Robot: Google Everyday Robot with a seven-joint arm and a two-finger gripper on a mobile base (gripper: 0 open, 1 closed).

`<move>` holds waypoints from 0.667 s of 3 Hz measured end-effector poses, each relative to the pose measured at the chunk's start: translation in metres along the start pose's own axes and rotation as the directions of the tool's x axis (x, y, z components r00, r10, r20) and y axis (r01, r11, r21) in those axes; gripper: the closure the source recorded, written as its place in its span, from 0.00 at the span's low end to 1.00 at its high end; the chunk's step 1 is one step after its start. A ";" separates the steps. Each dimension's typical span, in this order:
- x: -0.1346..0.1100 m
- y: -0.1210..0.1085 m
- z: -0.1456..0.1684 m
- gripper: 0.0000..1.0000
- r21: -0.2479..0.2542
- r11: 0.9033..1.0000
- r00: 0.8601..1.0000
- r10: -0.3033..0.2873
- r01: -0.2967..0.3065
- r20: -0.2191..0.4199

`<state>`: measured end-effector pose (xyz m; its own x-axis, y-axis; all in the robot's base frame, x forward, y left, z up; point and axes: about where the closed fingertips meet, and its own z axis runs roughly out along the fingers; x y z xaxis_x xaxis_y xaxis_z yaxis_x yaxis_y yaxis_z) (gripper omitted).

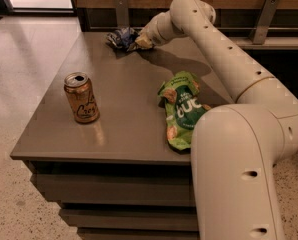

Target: Pick blue chip bag

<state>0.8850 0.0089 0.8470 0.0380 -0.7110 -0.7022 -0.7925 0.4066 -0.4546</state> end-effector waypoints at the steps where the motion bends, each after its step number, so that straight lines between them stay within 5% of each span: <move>1: -0.003 -0.001 -0.002 1.00 0.005 1.000 1.000 -0.006 0.006 0.011; 2: -0.015 -0.007 -0.014 1.00 0.030 0.999 0.999 -0.034 0.033 0.037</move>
Offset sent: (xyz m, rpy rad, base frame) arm -0.0085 -0.0076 0.0494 0.0182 -0.1205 0.0181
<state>0.8818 0.0086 0.8682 0.0873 -0.7026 -0.7062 -0.7720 0.4003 -0.4937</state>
